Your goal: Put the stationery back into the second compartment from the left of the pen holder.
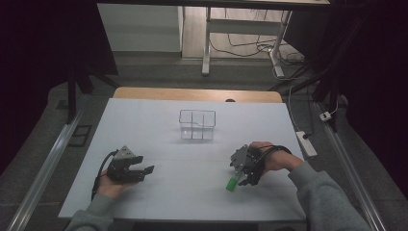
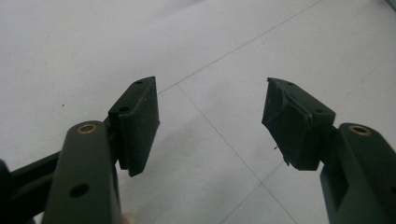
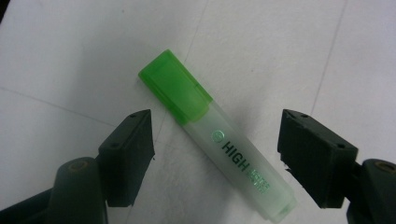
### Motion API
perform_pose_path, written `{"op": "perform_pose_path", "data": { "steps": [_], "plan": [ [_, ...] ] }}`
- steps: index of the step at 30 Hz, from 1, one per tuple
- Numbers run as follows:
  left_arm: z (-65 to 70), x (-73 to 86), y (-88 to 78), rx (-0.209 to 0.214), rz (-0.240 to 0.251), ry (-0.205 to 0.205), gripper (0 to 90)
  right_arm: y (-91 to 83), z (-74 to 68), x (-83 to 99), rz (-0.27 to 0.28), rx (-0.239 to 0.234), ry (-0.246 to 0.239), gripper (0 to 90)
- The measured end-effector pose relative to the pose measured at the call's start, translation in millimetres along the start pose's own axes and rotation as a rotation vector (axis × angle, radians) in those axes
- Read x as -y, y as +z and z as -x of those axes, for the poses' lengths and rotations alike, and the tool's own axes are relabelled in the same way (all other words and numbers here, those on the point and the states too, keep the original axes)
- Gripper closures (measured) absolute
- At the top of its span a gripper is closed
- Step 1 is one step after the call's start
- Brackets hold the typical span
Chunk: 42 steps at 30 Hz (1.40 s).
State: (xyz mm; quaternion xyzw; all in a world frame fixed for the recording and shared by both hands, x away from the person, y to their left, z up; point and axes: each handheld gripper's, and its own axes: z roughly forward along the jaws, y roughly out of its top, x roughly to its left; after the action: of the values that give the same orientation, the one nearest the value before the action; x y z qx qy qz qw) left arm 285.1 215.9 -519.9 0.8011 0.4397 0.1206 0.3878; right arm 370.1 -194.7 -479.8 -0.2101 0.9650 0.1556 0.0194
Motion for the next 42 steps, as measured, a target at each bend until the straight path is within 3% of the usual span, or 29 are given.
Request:
{"op": "perform_pose_path", "data": {
  "steps": [4, 13, 19, 22, 28, 33, 37, 42],
  "plan": [
    [1.2, -0.2, 2.3, 0.003, -0.005, 0.003, 35.9, 4.9, 1.4, -1.8, -0.006, -0.030, -0.027, 29.1],
    [-1.2, 0.1, 0.9, 0.016, 0.004, 0.005, 35.9, 14.9, 1.7, -7.6, -0.026, -0.049, -0.084, 37.0],
    [-3.0, 0.7, -0.8, 0.025, 0.012, 0.003, 36.0, 20.9, 10.0, -11.2, -0.065, -0.092, -0.093, 50.1],
    [-3.5, 1.0, -1.3, 0.027, 0.011, 0.005, 36.0, 20.4, 11.9, -11.7, -0.072, -0.111, -0.124, 54.0],
    [-3.1, 1.0, -1.1, 0.030, 0.011, 0.007, 36.0, 20.7, 10.8, -11.9, -0.073, -0.143, -0.106, 65.4],
    [-3.3, 0.9, -1.5, 0.031, 0.013, 0.008, 36.0, 19.9, 9.1, -10.9, -0.065, -0.127, -0.111, 66.6],
    [-3.5, 1.1, -2.0, 0.031, 0.014, 0.009, 36.0, 18.4, 7.7, -9.1, -0.058, -0.117, -0.071, 66.7],
    [-4.2, 1.3, -1.6, 0.034, 0.014, 0.002, 36.0, 11.6, 9.3, -6.4, 0.002, -0.073, -0.025, 66.8]
  ]
}}
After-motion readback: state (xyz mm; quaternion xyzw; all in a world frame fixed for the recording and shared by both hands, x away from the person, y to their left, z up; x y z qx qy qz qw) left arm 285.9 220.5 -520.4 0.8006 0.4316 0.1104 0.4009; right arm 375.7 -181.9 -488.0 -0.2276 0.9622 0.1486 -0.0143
